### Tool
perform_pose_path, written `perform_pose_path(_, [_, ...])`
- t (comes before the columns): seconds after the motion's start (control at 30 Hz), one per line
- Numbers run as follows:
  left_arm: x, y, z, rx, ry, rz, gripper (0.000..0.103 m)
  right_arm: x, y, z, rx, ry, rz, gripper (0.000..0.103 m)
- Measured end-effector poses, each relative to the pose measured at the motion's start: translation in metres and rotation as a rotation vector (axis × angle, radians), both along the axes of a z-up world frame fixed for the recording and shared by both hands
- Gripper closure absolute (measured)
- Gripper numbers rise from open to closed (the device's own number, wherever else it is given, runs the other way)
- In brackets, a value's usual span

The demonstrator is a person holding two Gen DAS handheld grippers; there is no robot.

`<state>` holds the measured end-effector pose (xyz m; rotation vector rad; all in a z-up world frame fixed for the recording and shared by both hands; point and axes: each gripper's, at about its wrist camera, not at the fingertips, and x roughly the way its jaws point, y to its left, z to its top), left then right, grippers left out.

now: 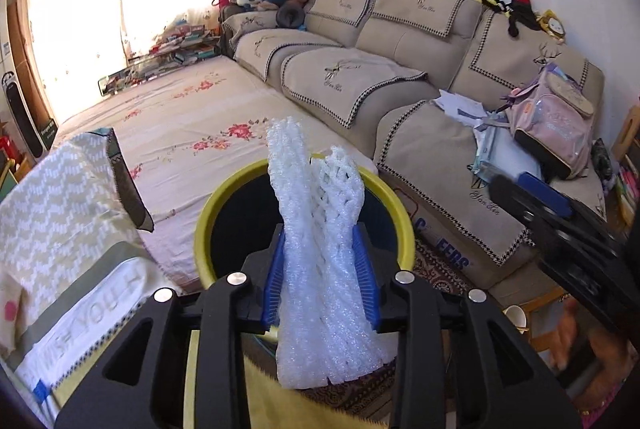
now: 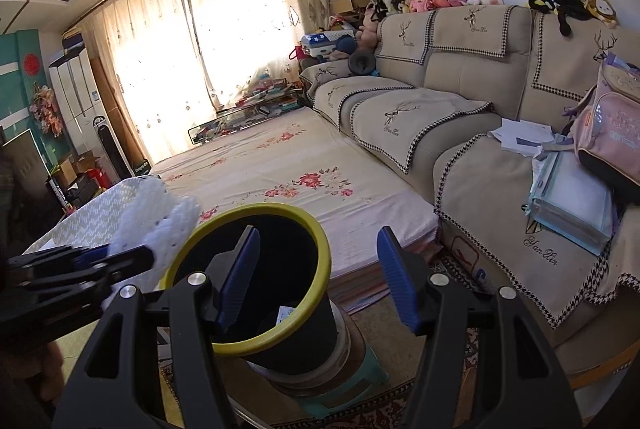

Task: Collect trash
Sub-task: 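Carry the foam net over the bin and release it inside, then grasp the white paper cup with the right gripper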

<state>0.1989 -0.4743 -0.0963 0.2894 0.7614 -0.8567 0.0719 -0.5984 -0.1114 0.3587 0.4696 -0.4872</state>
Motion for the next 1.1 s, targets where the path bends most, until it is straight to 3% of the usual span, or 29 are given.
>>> perform_pose_path(0.07, [0.012,-0.008,-0.013,0.028,0.01,0.014,0.066,0.002,-0.002,-0.003,0.008,0.006,-0.003,0.045])
perform_pose_path(0.13, [0.022,-0.017,-0.025,0.045,0.023,0.019,0.055,0.003,-0.004,-0.005,0.014,0.012,-0.006,0.045])
perform_pose_path(0.2, [0.031,-0.024,-0.033,0.055,0.022,0.034,0.03,0.005,-0.006,-0.006,0.015,0.015,-0.01,0.045])
perform_pose_path(0.37, [0.036,-0.006,-0.025,0.007,0.026,0.05,0.008,0.004,-0.002,-0.003,0.005,0.01,-0.016,0.045])
perform_pose_path(0.53, [0.022,0.038,0.014,-0.097,0.0,0.078,0.007,0.006,0.011,0.009,-0.01,-0.023,0.001,0.042])
perform_pose_path(0.67, [-0.001,0.098,0.063,-0.183,-0.128,0.112,0.005,0.02,0.041,0.028,-0.033,-0.08,0.078,0.037])
perform_pose_path(0.8, [-0.019,0.182,0.11,-0.237,-0.265,0.222,0.005,0.051,0.091,0.045,-0.074,-0.113,0.216,0.036])
perform_pose_path(0.9, [-0.021,0.249,0.131,-0.277,-0.319,0.331,0.005,0.081,0.136,0.052,-0.102,-0.13,0.322,0.036])
perform_pose_path(1.1, [-0.009,0.366,0.138,-0.264,-0.424,0.53,0.005,0.133,0.215,0.05,-0.154,-0.167,0.455,0.036])
